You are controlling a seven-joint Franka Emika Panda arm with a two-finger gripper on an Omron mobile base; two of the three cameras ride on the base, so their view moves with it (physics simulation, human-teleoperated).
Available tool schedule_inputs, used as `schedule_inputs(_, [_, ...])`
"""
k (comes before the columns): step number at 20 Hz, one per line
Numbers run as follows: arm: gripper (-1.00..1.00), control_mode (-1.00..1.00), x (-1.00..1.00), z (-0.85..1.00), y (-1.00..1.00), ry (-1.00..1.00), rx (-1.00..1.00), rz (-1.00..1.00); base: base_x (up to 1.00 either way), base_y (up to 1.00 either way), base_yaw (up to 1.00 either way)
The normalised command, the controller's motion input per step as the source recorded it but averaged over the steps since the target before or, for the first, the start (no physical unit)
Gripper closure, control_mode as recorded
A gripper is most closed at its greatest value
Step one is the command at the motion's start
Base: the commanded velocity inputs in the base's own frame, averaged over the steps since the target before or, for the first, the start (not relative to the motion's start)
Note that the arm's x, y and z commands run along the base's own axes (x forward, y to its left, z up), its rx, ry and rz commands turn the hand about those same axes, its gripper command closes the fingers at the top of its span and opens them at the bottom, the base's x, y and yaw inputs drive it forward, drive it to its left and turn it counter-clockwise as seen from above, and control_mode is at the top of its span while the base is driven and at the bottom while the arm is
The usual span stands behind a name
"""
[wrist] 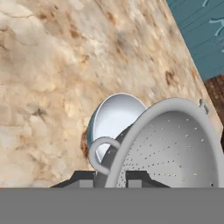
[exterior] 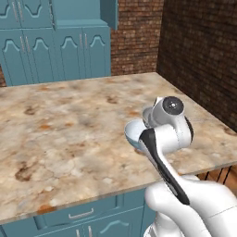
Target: Open the cabinet and setup a tea strainer by placing it in the bowl upright.
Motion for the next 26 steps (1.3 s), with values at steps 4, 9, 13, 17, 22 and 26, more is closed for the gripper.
schedule_inputs(4, [1.0,-1.0,0.64,-0.49,0.0,-0.04,0.0,0.0,0.0,0.0,0.0])
schedule_inputs(9, [1.0,-1.0,0.47,-0.36,0.0,0.02,0.0,0.0,0.0,0.0,0.0])
schedule_inputs(13, [1.0,-1.0,0.28,-0.24,-0.01,0.11,0.0,0.0,0.0,0.0,0.0])
schedule_inputs(17, [1.0,-1.0,0.16,-0.18,-0.02,0.21,0.0,0.0,0.0,0.0,0.0])
schedule_inputs(22, [1.0,-1.0,0.06,-0.2,-0.1,0.08,0.0,0.0,0.0,0.0,0.0])
schedule_inputs(26, [1.0,-1.0,0.04,-0.24,-0.04,0.0,-0.01,0.0,0.0,0.0,0.0])
